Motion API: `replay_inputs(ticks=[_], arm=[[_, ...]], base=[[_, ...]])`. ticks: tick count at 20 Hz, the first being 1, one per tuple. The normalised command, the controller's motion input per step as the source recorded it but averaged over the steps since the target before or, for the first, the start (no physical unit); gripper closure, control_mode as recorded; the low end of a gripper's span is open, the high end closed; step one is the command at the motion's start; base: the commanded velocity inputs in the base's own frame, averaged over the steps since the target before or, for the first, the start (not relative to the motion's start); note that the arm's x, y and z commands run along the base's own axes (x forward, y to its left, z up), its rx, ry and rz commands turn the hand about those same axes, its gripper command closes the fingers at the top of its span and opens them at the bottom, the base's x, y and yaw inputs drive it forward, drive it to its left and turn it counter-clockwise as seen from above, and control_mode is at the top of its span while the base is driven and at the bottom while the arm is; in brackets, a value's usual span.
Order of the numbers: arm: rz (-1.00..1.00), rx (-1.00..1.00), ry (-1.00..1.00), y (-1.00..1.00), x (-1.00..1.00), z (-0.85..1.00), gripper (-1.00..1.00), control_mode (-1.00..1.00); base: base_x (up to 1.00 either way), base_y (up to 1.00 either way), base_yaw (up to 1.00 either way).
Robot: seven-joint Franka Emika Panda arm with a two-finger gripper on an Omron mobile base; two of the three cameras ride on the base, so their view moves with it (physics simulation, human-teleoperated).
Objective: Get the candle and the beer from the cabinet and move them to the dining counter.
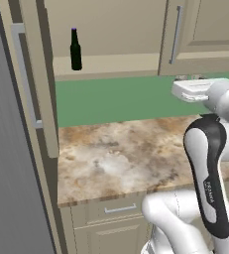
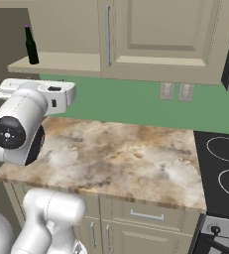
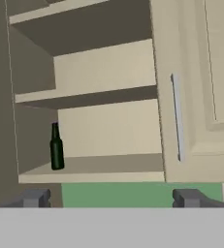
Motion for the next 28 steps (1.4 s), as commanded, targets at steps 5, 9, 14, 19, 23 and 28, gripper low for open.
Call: replay_inputs(ticks=[5, 9, 14, 19, 23, 28], arm=[[-0.35, 0.0, 0.0, -0.55, 0.0, -0.08, -1.0, -1.0], [-0.31, 0.0, 0.0, -0.49, 0.0, -0.04, -1.0, -1.0], [-0.26, 0.0, 0.0, -0.52, 0.0, -0.01, -1.0, -1.0], [-0.05, 0.0, -0.01, -0.27, 0.23, 0.0, -1.0, -1.0], [0.27, 0.0, -0.06, -0.06, 0.37, -0.01, -1.0, -1.0], [0.33, 0.0, -0.11, -0.02, 0.31, 0.0, -1.0, -1.0]], base=[[0.0, 0.0, 0.0], [0.0, 0.0, 0.0], [0.0, 0.0, 0.0], [0.0, 0.0, 0.0], [0.0, 0.0, 0.0], [0.0, 0.0, 0.0]])
